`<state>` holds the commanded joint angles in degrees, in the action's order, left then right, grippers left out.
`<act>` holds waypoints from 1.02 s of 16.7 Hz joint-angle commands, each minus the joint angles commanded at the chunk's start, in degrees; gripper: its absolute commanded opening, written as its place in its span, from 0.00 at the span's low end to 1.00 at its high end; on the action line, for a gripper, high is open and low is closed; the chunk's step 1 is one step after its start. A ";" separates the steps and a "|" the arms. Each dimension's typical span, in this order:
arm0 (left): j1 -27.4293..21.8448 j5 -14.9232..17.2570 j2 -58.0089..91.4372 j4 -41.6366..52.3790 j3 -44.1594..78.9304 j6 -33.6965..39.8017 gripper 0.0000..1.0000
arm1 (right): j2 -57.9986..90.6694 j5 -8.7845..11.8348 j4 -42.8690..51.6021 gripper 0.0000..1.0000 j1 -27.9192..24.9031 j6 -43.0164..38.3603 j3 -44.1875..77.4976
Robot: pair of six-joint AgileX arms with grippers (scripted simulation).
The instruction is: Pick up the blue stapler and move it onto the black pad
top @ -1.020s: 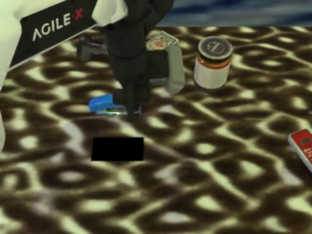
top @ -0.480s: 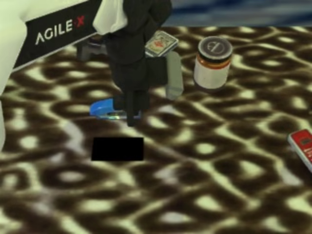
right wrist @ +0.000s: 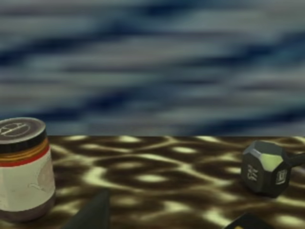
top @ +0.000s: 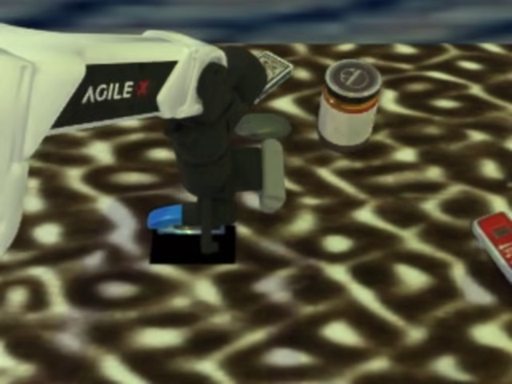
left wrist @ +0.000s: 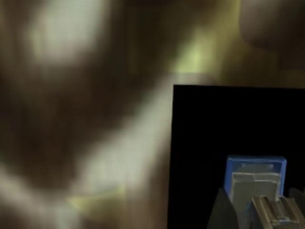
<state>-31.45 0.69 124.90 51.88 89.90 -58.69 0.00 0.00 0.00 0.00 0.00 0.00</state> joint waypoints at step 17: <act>0.01 0.00 0.02 -0.07 -0.07 -0.02 0.98 | 0.00 0.00 0.00 1.00 0.00 0.00 0.00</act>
<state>-31.45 0.69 124.92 51.81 89.83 -58.71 0.00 0.00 0.00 0.00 0.00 0.00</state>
